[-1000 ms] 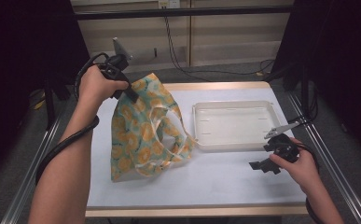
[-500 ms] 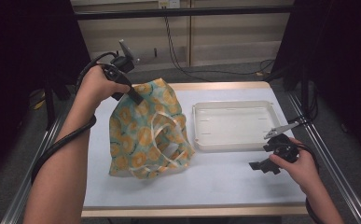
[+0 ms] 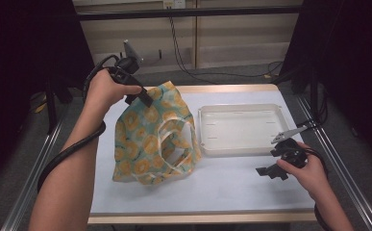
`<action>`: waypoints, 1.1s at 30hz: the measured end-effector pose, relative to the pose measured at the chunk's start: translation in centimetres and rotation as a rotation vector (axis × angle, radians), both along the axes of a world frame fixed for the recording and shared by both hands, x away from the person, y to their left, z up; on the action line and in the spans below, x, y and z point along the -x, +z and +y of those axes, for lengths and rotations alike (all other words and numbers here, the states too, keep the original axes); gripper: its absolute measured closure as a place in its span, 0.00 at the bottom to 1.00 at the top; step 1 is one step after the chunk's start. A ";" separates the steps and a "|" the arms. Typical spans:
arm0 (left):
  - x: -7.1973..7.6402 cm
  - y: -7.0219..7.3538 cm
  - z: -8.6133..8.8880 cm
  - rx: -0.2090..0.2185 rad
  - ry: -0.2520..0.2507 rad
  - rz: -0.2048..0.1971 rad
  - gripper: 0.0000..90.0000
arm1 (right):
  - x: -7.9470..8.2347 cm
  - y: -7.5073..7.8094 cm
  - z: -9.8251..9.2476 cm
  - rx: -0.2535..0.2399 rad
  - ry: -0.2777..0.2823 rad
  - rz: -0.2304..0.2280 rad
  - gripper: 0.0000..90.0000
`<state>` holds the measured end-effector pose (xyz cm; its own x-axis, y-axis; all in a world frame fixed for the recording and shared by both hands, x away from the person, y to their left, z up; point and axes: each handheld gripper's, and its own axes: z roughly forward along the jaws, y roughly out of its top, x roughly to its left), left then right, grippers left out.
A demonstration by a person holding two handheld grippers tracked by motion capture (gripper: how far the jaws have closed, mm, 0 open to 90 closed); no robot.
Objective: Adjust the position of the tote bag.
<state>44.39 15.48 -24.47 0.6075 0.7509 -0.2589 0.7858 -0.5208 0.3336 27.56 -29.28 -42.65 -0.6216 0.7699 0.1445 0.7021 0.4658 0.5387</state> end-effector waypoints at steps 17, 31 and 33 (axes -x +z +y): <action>-0.1 -0.9 -1.0 -0.043 -0.141 -0.052 1.00 | 0.1 0.1 0.1 0.002 0.003 0.008 0.05; -0.8 0.2 -1.8 -0.001 -0.534 -0.106 1.00 | 0.0 0.0 -0.3 -0.003 0.003 -0.003 0.05; -0.5 0.3 -2.2 0.017 -0.581 -0.126 1.00 | 0.0 -0.1 -0.3 -0.005 0.000 0.004 0.04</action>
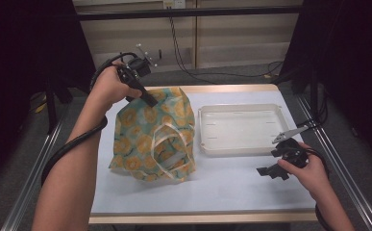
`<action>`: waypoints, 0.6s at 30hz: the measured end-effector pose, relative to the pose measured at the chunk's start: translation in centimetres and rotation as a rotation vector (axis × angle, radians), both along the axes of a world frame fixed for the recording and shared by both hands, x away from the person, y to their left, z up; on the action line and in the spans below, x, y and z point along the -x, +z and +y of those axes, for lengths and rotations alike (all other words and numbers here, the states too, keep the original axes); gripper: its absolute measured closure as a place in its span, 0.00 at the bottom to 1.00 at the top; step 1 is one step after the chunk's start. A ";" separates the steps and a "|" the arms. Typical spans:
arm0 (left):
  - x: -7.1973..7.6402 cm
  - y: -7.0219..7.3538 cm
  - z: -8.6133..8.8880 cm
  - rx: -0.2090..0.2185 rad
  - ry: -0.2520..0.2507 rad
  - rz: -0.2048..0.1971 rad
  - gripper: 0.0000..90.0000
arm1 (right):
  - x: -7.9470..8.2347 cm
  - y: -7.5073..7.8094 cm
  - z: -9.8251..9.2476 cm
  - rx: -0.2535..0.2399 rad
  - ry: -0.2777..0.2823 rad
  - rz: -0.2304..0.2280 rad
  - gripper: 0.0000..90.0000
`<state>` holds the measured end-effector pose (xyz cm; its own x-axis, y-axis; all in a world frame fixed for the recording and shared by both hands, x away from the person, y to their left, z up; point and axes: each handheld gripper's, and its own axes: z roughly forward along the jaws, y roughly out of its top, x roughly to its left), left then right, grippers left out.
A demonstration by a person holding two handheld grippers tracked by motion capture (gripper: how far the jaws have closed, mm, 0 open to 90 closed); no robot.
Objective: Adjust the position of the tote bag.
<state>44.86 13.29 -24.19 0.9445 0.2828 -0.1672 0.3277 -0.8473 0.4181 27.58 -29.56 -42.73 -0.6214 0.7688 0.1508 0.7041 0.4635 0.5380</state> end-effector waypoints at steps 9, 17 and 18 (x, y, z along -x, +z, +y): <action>0.1 0.1 -1.1 0.054 -0.120 -0.009 1.00 | -0.1 -0.2 0.2 0.008 0.000 0.007 0.04; 0.4 -0.2 -0.4 -0.013 0.034 0.042 0.95 | -0.1 -0.3 0.4 0.012 0.005 0.011 0.04; 0.3 -0.3 -0.1 -0.034 0.065 0.054 0.88 | -0.1 -0.3 0.4 0.011 0.004 0.012 0.04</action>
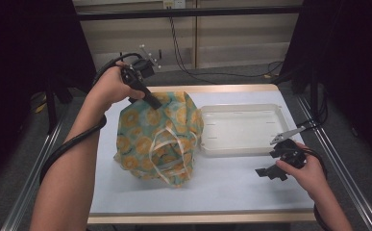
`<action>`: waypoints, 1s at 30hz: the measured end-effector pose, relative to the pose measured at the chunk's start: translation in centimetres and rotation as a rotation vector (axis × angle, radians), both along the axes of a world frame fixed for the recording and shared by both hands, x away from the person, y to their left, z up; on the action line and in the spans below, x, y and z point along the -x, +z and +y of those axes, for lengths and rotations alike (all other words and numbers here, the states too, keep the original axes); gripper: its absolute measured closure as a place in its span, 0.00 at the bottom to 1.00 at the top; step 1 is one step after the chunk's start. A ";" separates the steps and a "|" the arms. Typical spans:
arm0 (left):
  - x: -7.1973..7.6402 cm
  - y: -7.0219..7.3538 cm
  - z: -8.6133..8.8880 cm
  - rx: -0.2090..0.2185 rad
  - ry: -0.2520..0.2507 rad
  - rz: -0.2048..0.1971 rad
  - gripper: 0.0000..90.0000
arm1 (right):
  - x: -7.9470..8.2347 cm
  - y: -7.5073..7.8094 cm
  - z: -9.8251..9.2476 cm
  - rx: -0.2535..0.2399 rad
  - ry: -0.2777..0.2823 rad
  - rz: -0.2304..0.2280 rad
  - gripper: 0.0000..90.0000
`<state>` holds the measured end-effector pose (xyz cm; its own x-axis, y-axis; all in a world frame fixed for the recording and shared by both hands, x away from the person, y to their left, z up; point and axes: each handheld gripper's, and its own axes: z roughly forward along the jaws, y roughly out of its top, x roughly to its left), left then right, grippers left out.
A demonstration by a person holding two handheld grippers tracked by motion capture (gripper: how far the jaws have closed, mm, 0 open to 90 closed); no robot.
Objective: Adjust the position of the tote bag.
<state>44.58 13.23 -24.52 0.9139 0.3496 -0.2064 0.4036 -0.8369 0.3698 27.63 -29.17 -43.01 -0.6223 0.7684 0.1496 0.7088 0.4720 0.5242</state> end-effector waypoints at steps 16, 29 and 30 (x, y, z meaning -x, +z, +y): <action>0.5 -1.2 0.5 0.047 -0.129 -0.034 1.00 | 0.0 -0.1 0.3 0.001 0.014 -0.002 0.04; 1.1 -1.0 1.9 -0.013 0.057 -0.014 0.63 | -0.1 -0.3 0.6 0.014 0.018 0.010 0.04; 1.1 -1.0 1.9 -0.013 0.057 -0.014 0.56 | -0.1 -0.4 0.7 0.013 0.018 0.010 0.04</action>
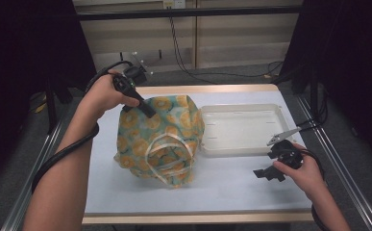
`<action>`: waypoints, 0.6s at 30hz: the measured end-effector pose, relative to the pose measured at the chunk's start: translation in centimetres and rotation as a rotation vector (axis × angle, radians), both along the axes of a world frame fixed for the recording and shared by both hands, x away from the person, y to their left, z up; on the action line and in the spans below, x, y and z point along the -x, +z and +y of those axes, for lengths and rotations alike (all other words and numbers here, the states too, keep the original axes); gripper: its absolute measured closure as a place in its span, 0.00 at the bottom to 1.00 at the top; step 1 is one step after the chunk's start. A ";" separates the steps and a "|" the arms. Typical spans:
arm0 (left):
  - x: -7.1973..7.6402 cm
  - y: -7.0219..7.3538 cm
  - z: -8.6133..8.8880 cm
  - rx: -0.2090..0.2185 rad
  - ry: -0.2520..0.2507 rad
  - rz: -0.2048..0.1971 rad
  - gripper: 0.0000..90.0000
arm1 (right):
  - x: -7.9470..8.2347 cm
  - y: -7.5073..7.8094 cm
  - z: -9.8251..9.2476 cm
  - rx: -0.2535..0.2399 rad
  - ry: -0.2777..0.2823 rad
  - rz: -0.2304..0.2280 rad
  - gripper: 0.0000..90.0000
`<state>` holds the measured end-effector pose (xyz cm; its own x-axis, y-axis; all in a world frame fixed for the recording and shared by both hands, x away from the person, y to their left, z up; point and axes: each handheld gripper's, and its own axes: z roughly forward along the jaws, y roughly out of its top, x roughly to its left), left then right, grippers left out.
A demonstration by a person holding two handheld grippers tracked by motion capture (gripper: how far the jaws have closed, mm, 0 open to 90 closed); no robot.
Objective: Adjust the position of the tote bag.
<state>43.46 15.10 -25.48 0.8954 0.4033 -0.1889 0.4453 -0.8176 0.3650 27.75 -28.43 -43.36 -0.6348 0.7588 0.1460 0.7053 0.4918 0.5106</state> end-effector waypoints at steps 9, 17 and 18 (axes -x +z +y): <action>1.7 0.1 3.2 0.007 0.160 -0.009 0.38 | -0.7 0.4 1.5 -0.009 0.028 0.007 0.04; 1.6 -0.4 4.6 -0.003 0.079 0.007 0.90 | -1.5 1.4 3.1 -0.006 0.066 -0.011 0.04; 1.8 -0.5 4.3 0.015 0.096 -0.002 0.92 | -1.6 1.4 3.2 -0.005 0.071 -0.014 0.04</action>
<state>41.69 19.44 -26.00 0.8532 0.4841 -0.1942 0.5204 -0.7659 0.3776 29.32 -25.24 -41.92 -0.6891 0.7110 0.1405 0.6616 0.5380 0.5223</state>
